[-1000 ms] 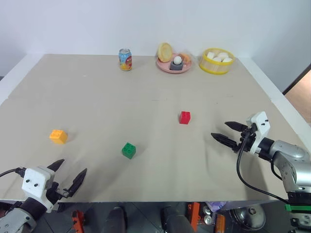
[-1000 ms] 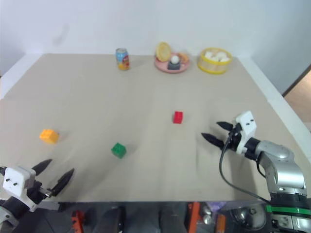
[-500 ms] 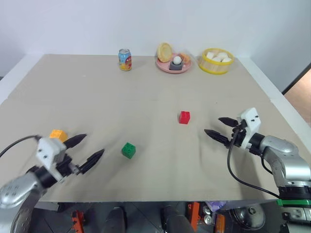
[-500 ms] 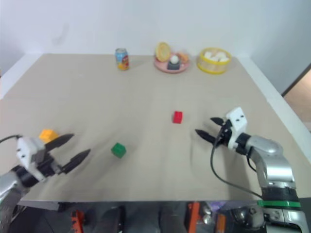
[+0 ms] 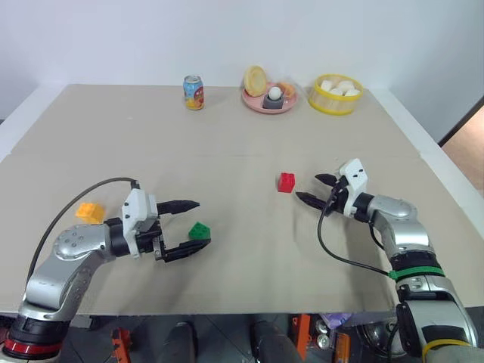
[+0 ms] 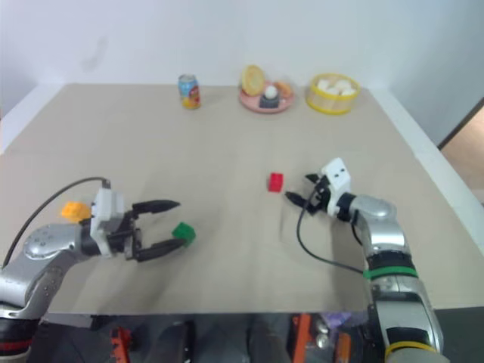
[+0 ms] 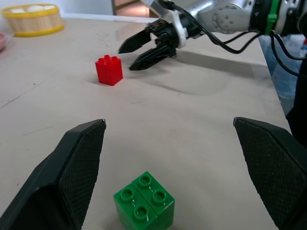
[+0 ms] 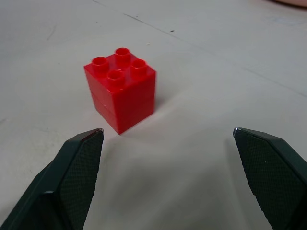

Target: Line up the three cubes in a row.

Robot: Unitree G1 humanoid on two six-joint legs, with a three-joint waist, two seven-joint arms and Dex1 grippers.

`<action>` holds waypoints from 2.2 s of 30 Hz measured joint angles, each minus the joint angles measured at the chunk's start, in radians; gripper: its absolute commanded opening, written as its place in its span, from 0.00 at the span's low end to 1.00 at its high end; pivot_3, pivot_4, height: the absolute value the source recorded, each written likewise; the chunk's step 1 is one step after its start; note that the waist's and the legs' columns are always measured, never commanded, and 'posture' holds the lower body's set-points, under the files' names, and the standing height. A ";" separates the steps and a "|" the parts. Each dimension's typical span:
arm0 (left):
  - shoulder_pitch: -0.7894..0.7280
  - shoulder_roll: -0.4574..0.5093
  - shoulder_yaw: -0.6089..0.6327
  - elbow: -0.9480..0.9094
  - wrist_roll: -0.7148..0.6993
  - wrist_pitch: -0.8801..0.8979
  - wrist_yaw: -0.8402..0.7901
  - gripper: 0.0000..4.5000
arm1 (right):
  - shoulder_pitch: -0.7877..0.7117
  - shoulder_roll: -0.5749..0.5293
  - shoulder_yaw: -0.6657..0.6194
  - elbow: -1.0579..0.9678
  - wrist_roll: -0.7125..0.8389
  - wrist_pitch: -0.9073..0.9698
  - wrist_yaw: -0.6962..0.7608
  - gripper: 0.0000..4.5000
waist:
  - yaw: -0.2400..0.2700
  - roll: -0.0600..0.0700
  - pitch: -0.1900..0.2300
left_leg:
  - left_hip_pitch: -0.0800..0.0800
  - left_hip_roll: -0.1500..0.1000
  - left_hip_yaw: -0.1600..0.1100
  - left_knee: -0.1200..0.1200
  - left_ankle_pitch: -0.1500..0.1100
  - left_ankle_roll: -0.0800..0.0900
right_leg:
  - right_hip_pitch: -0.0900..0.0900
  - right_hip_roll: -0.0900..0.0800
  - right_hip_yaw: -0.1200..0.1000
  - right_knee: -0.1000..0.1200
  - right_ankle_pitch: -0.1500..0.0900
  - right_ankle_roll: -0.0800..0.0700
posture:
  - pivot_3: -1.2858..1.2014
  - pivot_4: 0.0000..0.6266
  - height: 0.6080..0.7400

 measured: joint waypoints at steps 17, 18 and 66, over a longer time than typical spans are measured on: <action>-0.024 -0.014 -0.033 0.010 0.007 0.003 0.003 0.98 | -0.143 0.051 0.022 0.248 -0.052 -0.126 0.040 1.00 | -0.001 0.002 0.001 | 0.001 0.000 0.000 0.000 0.002 0.001 | 0.001 0.000 0.000 0.000 0.002 0.000 | 0.52 0.24 1.00; -0.015 -0.014 -0.032 0.002 0.006 0.006 0.007 0.98 | -0.160 0.054 0.022 0.280 -0.056 -0.137 0.040 1.00 | -0.001 0.002 0.001 | 0.001 0.000 0.000 0.000 0.002 0.001 | 0.001 0.000 0.000 0.000 0.002 0.000 | 0.52 0.24 1.00; 0.035 -0.009 -0.011 0.057 0.027 -0.044 0.031 1.00 | -0.077 0.042 0.019 0.130 -0.063 -0.165 0.224 0.25 | -0.023 0.003 0.002 | 0.000 -0.001 -0.004 -0.001 0.002 0.002 | 0.002 0.000 0.000 0.001 0.001 0.003 | 0.52 0.24 1.00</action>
